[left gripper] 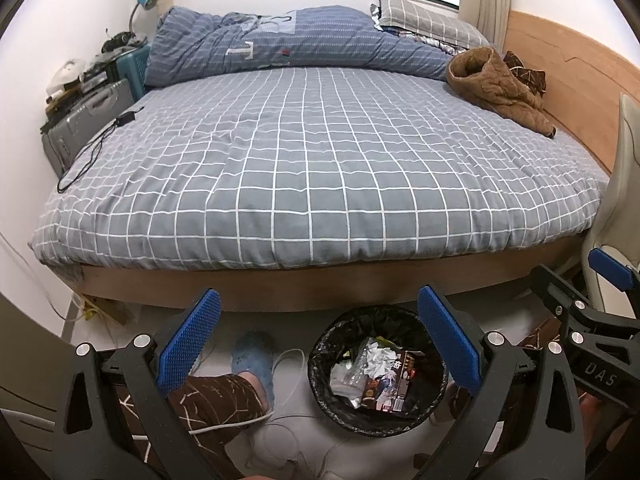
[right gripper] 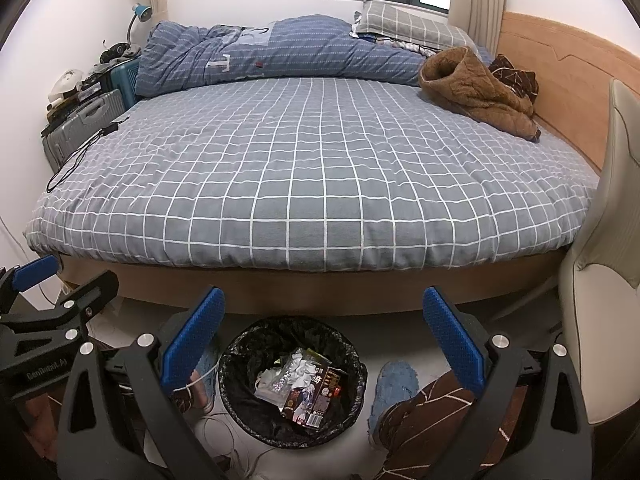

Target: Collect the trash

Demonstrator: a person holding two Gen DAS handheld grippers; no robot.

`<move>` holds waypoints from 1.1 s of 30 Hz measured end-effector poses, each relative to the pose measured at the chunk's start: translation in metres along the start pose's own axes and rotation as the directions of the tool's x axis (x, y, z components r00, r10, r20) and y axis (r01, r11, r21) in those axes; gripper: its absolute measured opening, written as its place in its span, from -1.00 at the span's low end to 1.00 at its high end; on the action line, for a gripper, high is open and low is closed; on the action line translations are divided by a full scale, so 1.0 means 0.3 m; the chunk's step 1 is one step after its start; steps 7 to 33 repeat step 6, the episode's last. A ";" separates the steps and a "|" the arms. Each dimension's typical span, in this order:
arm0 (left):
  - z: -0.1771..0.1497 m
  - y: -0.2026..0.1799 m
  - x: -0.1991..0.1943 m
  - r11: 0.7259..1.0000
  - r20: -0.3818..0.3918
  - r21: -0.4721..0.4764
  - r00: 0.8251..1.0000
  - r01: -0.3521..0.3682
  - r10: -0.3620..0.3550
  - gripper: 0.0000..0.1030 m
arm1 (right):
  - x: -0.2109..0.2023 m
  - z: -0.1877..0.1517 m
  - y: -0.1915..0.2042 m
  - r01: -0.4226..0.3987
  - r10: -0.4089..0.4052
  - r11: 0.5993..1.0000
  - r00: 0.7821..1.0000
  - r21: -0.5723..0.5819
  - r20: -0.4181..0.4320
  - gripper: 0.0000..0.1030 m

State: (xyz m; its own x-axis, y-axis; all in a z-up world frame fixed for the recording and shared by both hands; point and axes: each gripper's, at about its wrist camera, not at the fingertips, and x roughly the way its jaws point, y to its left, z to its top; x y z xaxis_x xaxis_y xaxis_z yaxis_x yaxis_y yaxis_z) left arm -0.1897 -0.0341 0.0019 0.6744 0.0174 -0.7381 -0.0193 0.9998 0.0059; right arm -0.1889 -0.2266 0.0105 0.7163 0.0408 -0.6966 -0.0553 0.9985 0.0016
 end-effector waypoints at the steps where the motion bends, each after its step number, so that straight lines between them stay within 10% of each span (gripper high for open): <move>1: 0.002 0.004 0.004 1.000 -0.006 -0.003 1.000 0.003 -0.003 0.89 | 0.000 0.001 -0.001 0.001 -0.001 1.000 1.000 0.000 0.001 0.85; 33: -0.002 0.018 0.005 1.000 -0.004 -0.016 1.000 0.001 -0.001 0.89 | 0.000 0.006 -0.002 -0.002 0.002 1.000 1.000 -0.003 0.001 0.85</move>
